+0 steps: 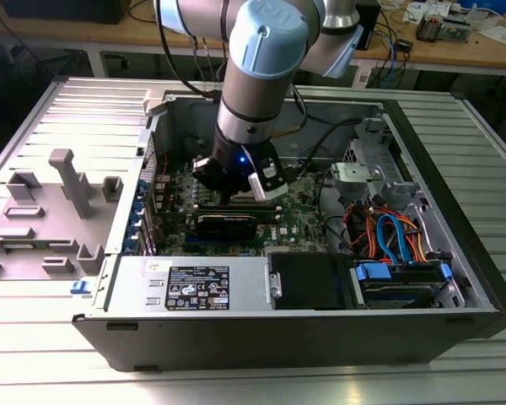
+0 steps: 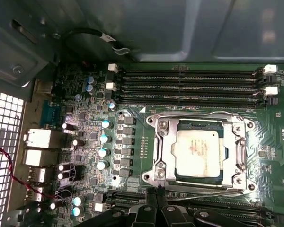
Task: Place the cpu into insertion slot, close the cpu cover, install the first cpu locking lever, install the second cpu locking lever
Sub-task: 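Install the second cpu locking lever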
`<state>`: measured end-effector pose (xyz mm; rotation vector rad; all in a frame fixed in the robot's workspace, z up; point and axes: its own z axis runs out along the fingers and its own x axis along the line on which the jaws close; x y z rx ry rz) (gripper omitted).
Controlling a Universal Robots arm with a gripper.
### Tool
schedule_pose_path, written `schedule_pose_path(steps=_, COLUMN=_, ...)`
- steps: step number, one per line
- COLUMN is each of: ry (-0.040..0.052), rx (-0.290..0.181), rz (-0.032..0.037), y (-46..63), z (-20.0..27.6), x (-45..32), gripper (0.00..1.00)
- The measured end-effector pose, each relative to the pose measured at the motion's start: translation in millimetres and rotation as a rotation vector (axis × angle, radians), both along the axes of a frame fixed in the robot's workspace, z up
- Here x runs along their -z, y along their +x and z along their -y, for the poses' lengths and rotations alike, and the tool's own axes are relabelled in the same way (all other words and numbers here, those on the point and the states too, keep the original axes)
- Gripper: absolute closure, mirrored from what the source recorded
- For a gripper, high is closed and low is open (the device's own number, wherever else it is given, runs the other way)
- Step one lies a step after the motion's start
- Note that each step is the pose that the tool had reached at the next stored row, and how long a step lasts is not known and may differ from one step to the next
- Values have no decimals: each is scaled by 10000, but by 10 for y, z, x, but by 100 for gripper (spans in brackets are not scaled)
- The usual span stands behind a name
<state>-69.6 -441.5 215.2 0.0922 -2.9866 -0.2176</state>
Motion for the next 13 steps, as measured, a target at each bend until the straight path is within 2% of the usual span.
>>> schedule_pose_path(steps=3, ry=122, rx=-2, rz=-1, y=-3, z=1, x=24, gripper=89)
schedule_pose_path(steps=5, ry=317, rx=-3, rz=1, y=-14, z=1, x=49, gripper=89)
schedule_pose_path(steps=6, ry=353, rx=-2, rz=0, y=-22, z=2, x=53, gripper=89)
schedule_pose_path(steps=8, ry=380, rx=-2, rz=2, y=-35, z=2, x=58, gripper=89)
schedule_pose_path(steps=13, ry=381, rx=-4, rz=0, y=-45, z=3, x=62, gripper=89)
